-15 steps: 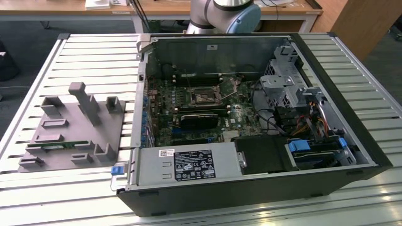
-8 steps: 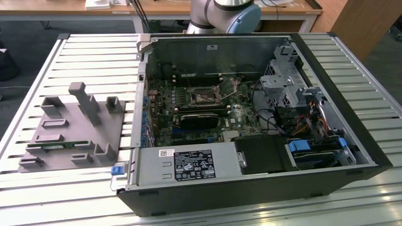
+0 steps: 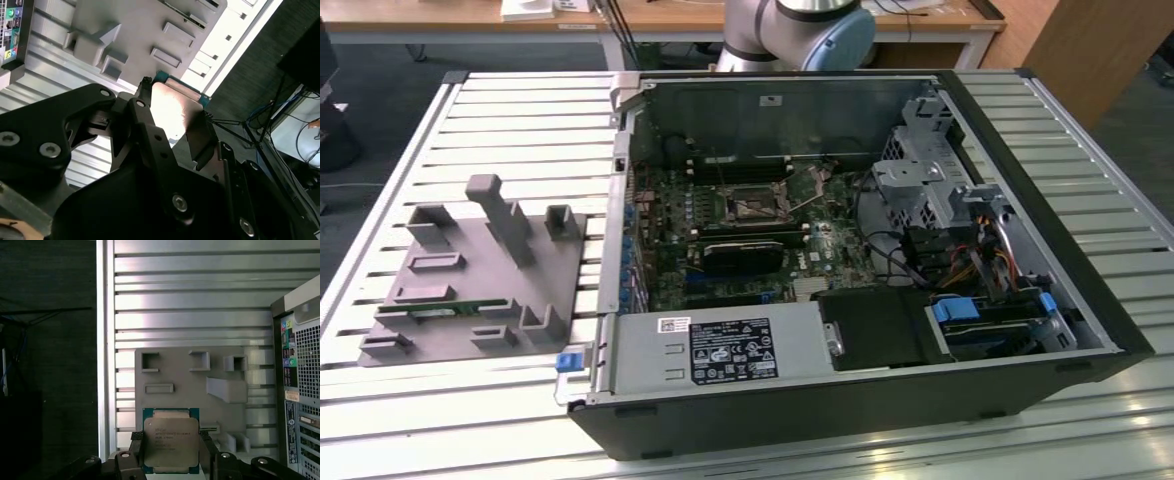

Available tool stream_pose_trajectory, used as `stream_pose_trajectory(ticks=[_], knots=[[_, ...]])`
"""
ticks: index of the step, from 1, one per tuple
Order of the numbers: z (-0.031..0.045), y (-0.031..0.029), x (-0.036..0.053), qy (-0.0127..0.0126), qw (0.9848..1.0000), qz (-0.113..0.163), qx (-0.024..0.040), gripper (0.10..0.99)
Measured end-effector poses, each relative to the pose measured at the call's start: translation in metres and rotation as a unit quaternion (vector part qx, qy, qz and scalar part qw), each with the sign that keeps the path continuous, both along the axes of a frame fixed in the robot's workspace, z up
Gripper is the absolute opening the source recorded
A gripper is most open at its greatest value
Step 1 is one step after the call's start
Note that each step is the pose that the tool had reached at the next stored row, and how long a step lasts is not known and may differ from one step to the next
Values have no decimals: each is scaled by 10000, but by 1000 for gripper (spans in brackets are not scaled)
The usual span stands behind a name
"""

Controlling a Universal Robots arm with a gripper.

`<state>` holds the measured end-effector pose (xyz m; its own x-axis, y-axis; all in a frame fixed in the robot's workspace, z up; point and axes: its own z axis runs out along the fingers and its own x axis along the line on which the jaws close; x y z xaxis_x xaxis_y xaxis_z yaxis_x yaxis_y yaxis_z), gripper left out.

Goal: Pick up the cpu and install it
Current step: 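Pick up the cpu and move it towards the insertion slot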

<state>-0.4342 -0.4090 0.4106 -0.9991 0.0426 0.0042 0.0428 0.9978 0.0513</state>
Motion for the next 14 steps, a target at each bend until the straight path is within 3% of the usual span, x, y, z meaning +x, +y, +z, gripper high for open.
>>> stream_pose_trajectory(ticks=[14], knots=[[-2,0,223,0,10000,0,0,529]])
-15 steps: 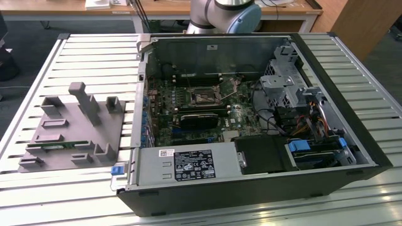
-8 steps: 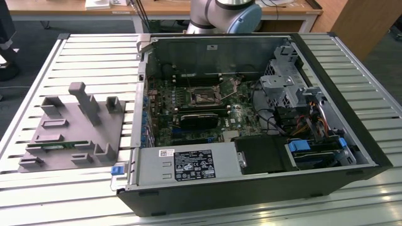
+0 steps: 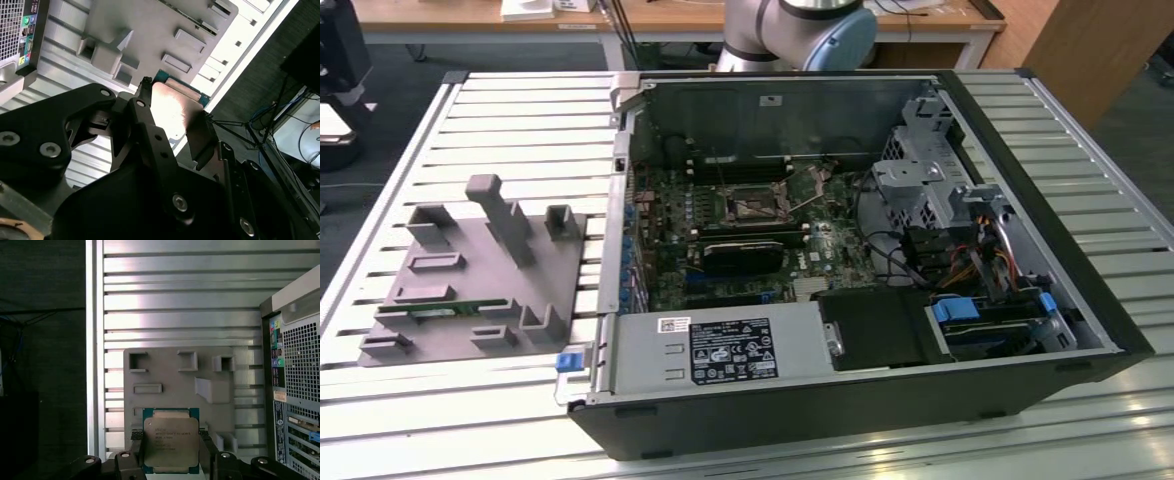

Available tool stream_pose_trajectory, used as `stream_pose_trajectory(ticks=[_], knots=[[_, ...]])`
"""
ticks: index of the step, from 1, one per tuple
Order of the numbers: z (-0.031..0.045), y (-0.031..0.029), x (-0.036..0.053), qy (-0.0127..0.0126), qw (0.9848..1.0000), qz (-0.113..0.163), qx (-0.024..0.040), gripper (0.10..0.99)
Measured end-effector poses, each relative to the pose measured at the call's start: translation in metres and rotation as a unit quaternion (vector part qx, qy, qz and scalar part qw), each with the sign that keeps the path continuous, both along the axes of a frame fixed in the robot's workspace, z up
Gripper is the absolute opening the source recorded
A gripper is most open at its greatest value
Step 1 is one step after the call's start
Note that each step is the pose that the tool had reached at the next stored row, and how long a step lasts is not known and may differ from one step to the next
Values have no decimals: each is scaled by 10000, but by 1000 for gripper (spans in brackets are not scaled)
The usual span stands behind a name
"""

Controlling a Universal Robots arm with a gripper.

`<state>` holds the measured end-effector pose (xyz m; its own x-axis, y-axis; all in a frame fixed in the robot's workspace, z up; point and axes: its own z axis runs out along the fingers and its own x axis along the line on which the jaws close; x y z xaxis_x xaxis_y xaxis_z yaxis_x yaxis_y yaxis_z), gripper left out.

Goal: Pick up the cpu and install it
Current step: 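Pick up the cpu and move it towards the insertion slot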

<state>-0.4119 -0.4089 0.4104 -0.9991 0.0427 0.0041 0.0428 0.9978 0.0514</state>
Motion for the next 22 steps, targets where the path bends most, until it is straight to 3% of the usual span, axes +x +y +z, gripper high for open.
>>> stream_pose_trajectory(ticks=[22], knots=[[-1,0,194,0,10000,0,0,529]])
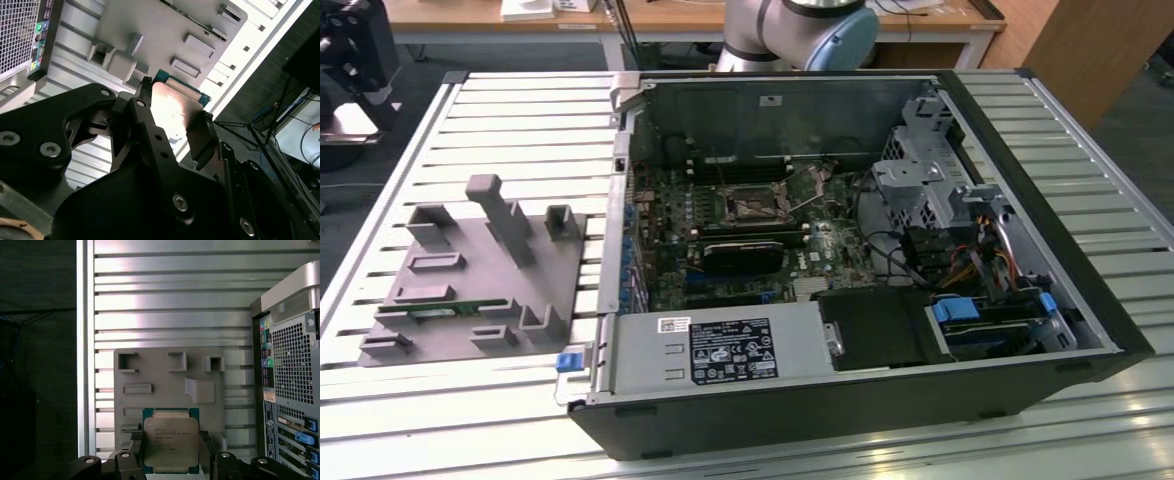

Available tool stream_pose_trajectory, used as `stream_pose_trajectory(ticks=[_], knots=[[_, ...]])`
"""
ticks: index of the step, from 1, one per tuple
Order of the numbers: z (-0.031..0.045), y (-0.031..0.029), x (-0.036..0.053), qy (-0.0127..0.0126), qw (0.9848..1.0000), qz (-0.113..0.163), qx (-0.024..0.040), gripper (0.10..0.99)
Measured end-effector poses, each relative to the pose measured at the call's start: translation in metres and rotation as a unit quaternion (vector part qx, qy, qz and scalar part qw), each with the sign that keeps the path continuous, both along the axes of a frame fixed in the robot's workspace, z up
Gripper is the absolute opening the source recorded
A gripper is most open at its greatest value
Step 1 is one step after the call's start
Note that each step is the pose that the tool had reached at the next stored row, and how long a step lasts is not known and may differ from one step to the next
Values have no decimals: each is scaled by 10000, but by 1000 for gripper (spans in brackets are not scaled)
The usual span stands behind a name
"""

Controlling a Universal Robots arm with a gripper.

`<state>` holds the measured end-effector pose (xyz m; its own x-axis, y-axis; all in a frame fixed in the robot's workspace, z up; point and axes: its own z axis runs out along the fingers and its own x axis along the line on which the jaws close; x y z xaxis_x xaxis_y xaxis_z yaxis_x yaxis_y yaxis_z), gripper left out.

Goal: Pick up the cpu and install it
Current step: 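Pick up the cpu and move it towards the insertion slot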

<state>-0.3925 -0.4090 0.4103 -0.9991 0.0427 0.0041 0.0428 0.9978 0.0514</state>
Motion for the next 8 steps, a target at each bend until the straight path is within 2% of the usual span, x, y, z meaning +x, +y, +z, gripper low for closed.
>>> stream_pose_trajectory(ticks=[8], knots=[[0,0,58,0,10000,0,0,529]])
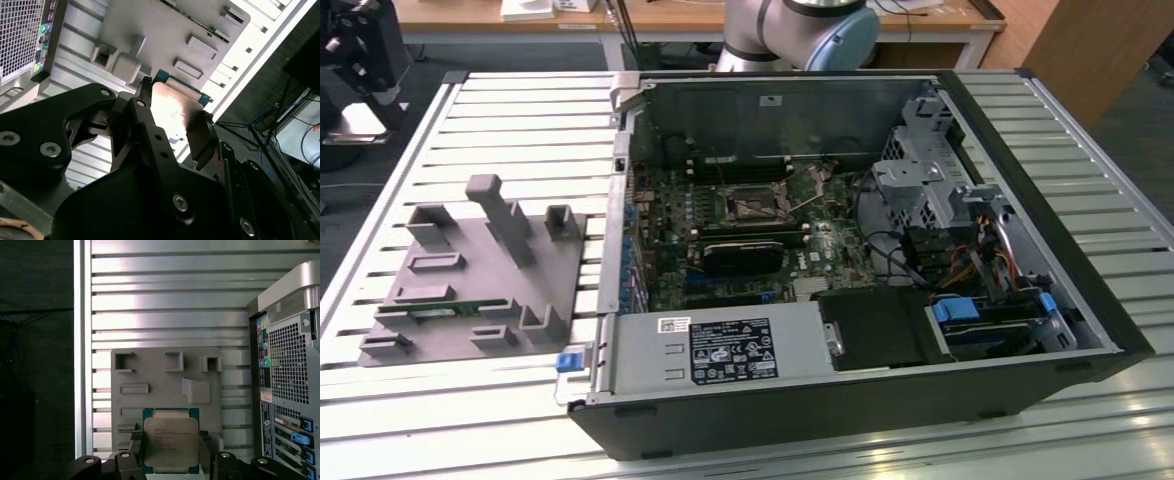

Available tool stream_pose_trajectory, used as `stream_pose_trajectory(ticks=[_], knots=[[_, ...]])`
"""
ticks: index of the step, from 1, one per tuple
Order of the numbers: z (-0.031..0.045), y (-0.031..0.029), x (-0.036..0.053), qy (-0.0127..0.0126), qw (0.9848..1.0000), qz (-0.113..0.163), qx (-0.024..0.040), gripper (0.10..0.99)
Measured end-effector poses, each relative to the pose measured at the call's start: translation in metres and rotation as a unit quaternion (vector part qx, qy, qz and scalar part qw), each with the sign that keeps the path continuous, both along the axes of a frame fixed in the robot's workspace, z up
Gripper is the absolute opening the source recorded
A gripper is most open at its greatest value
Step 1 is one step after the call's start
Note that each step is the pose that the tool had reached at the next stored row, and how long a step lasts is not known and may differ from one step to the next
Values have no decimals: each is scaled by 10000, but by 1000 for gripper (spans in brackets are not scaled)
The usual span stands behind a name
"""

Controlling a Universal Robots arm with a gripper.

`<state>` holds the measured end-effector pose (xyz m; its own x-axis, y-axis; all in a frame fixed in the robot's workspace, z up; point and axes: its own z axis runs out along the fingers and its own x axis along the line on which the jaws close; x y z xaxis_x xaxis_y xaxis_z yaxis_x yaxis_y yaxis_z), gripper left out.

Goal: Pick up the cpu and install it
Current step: 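Pick up the cpu and move it towards the insertion slot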

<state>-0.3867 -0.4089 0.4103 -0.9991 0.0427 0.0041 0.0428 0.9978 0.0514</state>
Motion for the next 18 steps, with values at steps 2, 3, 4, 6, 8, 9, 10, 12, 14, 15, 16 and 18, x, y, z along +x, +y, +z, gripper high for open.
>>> stream_pose_trajectory(ticks=[2,3,4,6,8,9,10,12,14,15,16,18], knots=[[0,0,13,0,10000,0,0,529],[0,0,20,0,10000,0,0,529],[0,0,28,0,10000,0,0,529],[0,0,44,0,10000,0,0,529],[0,0,60,0,10000,0,0,529],[0,0,70,0,10000,0,0,529],[0,0,80,0,10000,0,0,529],[0,0,102,0,10000,0,0,529],[0,0,121,0,10000,0,0,529],[0,0,129,0,10000,0,0,529],[0,0,137,0,10000,0,0,529],[0,0,154,0,10000,0,0,529]])
